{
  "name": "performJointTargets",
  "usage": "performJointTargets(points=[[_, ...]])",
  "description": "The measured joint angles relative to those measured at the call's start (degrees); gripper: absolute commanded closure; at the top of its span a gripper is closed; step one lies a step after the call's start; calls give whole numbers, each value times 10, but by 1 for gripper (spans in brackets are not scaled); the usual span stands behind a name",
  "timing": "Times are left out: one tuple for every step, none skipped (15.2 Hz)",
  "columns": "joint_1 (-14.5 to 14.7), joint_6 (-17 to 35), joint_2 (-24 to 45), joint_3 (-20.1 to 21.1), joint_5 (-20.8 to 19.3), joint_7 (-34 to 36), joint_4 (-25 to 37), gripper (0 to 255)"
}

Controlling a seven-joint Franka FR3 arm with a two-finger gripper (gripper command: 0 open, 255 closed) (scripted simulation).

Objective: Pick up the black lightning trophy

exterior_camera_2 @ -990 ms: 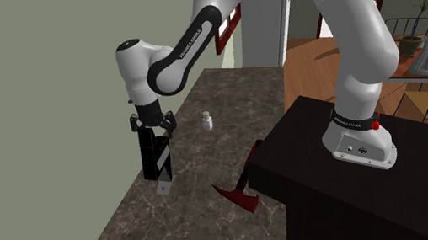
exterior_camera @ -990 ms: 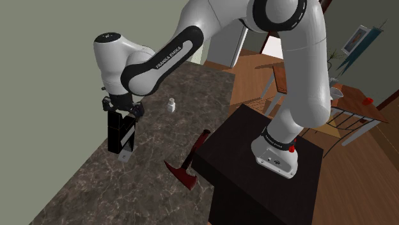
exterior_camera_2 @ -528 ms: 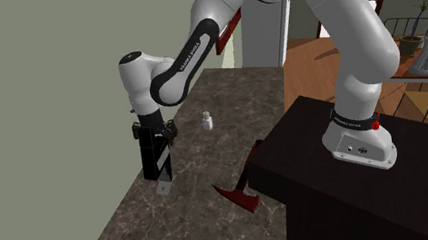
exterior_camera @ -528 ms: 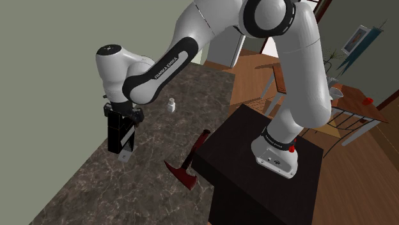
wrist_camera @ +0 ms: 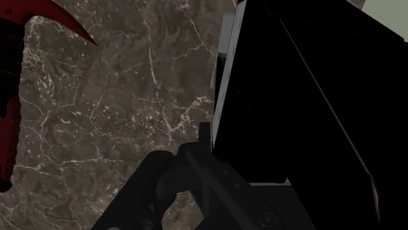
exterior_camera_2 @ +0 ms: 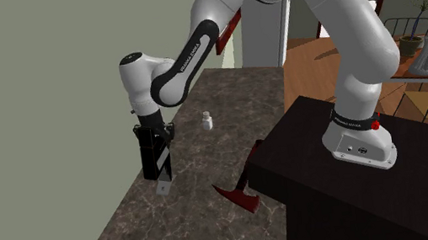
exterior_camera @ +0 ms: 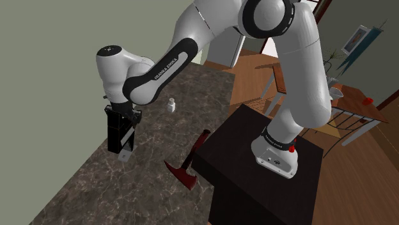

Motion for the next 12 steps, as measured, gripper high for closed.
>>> performJointTargets(points=[[0,0,0,0,0,0,0,255],[0,0,0,0,0,0,1,255],[0,0,0,0,0,0,0,255],[-1,-2,-2,1,1,-1,-1,255],[-1,-5,-6,3,3,-1,-2,255],[-3,-9,-12,5,5,-3,-5,255],[-5,-13,-17,7,8,-5,-5,255],[-6,-18,-21,9,10,-6,-4,255],[-7,-24,-25,11,13,-8,-2,255],[-9,-29,-30,13,15,-10,-2,255],[-11,-34,-37,16,19,-12,-4,255],[-12,-39,-42,18,21,-13,-4,255]])
